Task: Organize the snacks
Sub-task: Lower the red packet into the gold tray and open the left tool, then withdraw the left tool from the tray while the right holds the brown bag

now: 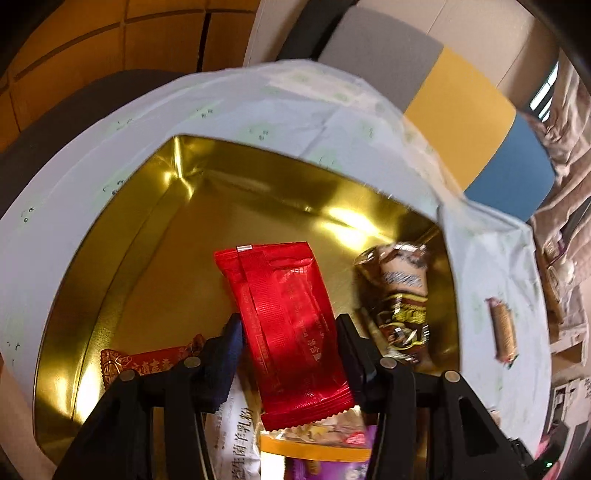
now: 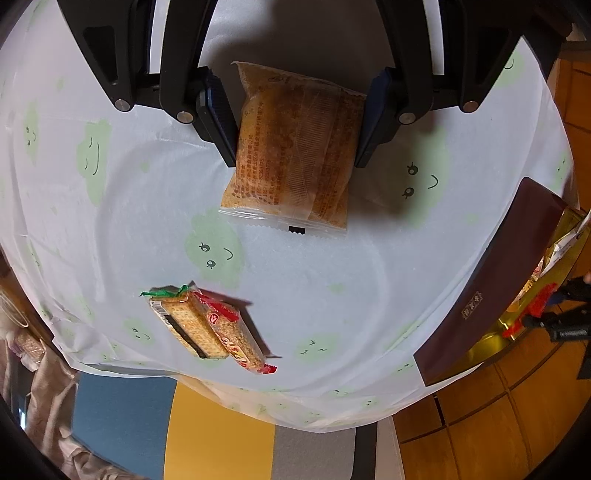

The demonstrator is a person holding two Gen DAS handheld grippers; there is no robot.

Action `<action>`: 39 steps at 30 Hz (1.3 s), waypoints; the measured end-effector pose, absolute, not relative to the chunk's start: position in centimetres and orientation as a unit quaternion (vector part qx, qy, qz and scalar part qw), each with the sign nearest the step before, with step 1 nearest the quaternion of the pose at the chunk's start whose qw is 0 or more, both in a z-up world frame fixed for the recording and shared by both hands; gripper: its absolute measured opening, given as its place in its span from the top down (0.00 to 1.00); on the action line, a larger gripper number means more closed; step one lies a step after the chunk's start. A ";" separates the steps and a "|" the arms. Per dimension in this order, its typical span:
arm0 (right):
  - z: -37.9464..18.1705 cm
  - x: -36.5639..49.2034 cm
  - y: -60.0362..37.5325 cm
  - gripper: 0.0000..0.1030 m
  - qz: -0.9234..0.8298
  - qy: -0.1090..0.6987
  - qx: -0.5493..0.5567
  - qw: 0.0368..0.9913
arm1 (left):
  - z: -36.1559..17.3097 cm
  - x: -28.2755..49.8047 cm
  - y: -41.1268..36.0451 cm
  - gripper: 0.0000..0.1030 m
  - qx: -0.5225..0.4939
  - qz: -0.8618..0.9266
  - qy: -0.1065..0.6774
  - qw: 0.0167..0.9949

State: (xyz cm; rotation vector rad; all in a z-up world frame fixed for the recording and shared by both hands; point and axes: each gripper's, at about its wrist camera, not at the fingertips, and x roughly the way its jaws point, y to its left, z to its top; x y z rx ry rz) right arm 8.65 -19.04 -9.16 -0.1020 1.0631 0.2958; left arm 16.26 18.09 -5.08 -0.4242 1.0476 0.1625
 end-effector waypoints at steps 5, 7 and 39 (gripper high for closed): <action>-9.2 8.7 -19.0 0.40 0.137 0.505 -0.048 0.851 | -4.4 15.1 17.9 0.39 -0.184 0.094 0.489 0.847; -9.2 8.7 -18.9 0.40 0.135 0.505 -0.048 0.851 | -3.6 14.3 17.6 0.37 -0.169 0.092 0.477 0.858; -9.2 8.1 -18.3 0.41 0.107 0.496 -0.050 0.860 | 1.3 2.1 15.2 0.37 -0.129 0.095 0.387 0.908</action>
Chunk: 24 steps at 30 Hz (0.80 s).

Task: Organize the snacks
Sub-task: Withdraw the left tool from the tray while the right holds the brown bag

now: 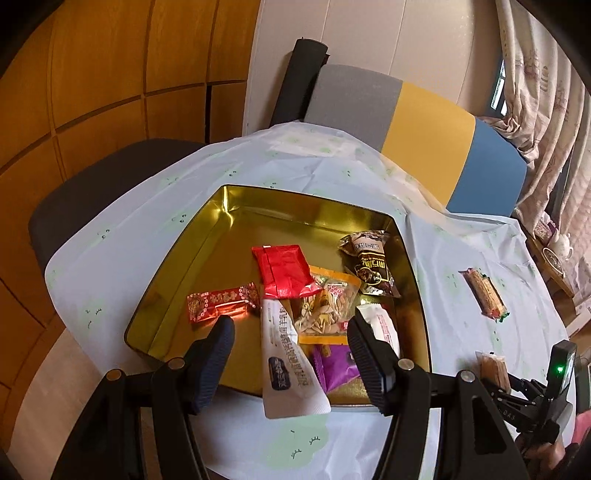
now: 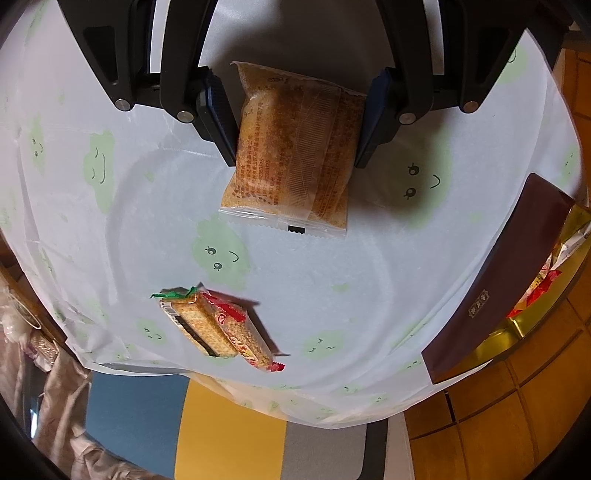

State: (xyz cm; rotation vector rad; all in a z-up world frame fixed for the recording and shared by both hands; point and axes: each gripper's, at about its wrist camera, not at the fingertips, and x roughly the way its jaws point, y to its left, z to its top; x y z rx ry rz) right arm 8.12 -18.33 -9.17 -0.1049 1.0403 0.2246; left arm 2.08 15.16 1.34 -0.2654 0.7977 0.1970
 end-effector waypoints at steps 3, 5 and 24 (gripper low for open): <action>-9.2 7.9 -18.1 0.41 0.099 0.494 -0.048 0.863 | 1.1 1.6 15.1 0.37 -0.128 0.093 0.385 0.909; -9.2 7.8 -18.0 0.41 0.095 0.493 -0.049 0.863 | 1.0 1.2 15.1 0.37 -0.125 0.094 0.384 0.910; -9.1 7.5 -17.8 0.41 0.073 0.492 -0.034 0.867 | -0.6 -2.6 20.4 0.37 -0.158 0.143 0.380 0.900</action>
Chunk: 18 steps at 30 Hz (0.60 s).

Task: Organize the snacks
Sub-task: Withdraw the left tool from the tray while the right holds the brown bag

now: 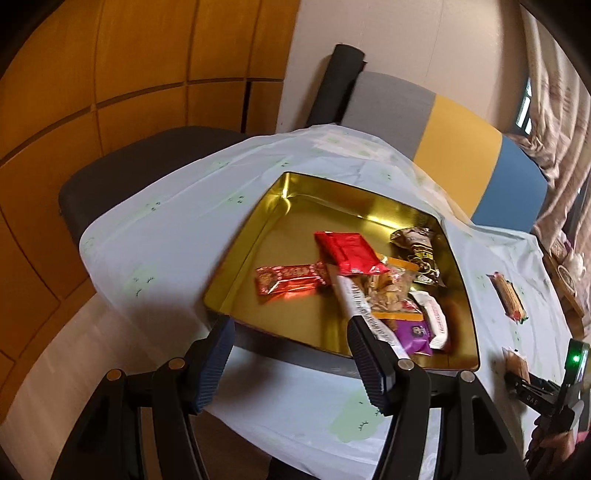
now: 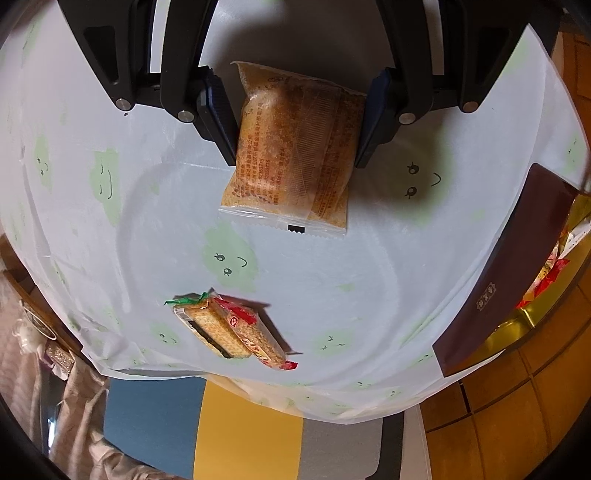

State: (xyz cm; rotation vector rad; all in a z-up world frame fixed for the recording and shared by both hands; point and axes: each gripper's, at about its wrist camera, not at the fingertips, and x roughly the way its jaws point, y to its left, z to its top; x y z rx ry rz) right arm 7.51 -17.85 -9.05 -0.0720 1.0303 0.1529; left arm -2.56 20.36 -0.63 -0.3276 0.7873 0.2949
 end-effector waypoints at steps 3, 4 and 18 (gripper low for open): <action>-9.1 7.5 -17.9 0.41 0.073 0.488 -0.034 0.869 | -1.1 -2.9 20.4 0.37 -0.163 0.140 0.385 0.898; -9.1 7.4 -17.9 0.41 0.073 0.487 -0.034 0.870 | -1.3 -2.9 20.3 0.38 -0.161 0.137 0.388 0.897; -8.7 7.1 -16.2 0.41 0.087 0.496 -0.014 0.864 | -1.2 -2.9 16.8 0.43 -0.114 0.087 0.384 0.912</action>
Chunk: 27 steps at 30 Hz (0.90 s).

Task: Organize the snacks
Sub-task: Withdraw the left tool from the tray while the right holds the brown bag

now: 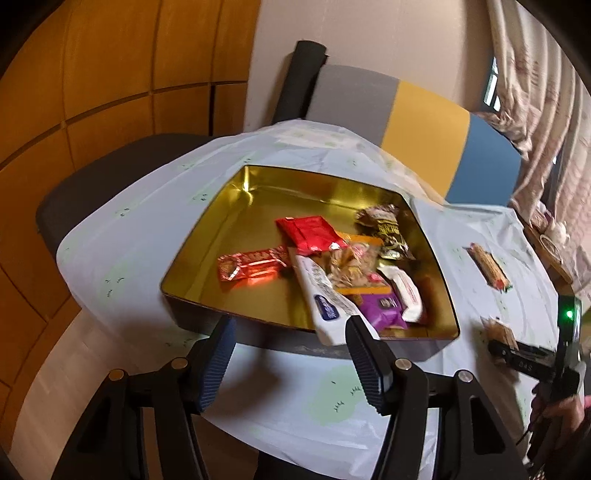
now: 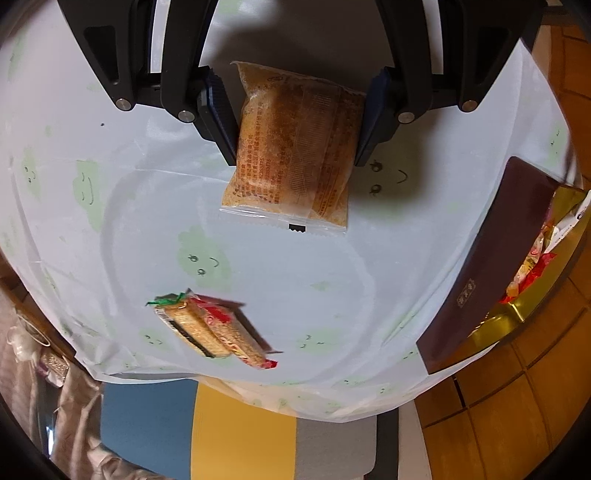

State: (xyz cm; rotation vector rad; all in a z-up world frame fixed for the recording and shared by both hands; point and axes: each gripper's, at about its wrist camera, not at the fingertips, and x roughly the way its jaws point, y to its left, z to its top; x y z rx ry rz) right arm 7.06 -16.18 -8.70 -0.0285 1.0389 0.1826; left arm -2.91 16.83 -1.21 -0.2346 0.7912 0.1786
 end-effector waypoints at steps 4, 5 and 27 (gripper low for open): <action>-8.7 7.1 -16.1 0.41 0.088 0.498 -0.017 0.862 | -1.4 -2.4 16.6 0.45 -0.093 0.094 0.393 0.910; -8.7 7.1 -16.1 0.41 0.089 0.498 -0.016 0.862 | -1.4 -2.1 16.6 0.45 -0.088 0.094 0.397 0.909; -8.4 8.3 -14.9 0.41 0.101 0.522 -0.070 0.844 | -1.9 4.9 17.3 0.45 -0.046 0.084 0.448 0.889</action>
